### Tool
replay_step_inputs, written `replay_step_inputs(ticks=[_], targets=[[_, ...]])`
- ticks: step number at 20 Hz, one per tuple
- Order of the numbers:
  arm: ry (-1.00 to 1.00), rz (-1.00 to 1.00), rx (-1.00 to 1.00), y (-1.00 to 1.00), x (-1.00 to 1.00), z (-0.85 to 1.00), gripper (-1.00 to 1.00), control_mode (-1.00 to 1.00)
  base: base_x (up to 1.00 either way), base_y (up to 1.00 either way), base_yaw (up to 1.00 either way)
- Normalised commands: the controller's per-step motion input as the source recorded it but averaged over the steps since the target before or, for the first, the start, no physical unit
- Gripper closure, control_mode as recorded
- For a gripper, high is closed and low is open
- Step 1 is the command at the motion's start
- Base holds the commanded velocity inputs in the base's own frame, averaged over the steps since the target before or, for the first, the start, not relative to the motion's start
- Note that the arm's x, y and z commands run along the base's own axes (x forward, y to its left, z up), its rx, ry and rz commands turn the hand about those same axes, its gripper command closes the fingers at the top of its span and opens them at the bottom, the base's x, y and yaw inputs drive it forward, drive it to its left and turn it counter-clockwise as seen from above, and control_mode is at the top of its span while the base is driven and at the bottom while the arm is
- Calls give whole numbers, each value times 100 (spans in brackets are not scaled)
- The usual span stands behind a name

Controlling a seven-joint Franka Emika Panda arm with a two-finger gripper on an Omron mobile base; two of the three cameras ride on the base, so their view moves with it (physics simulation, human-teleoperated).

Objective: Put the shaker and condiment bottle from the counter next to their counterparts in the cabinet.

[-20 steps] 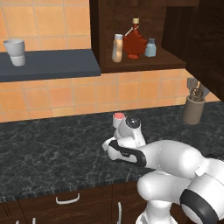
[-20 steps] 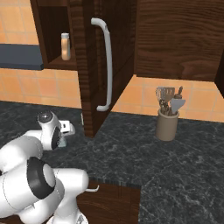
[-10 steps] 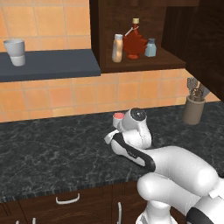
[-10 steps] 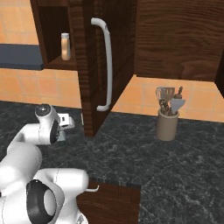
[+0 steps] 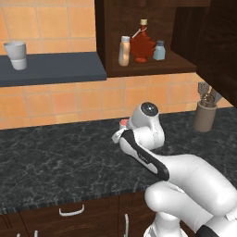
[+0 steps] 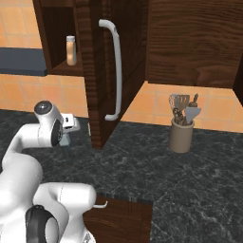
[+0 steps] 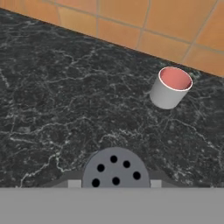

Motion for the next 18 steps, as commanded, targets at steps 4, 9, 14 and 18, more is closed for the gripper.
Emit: replay_step_inputs(ticks=[4,9,14,18], targets=[[6,-4,0,-15,-3,46,100,-100,0,0,0],[4,-6,0,-25,-7,43,100,-100,0,0,0],[0,-8,1,-29,-15,39,100,-100,0,0,0],[0,-8,1,-28,-21,40,100,-100,0,0,0]])
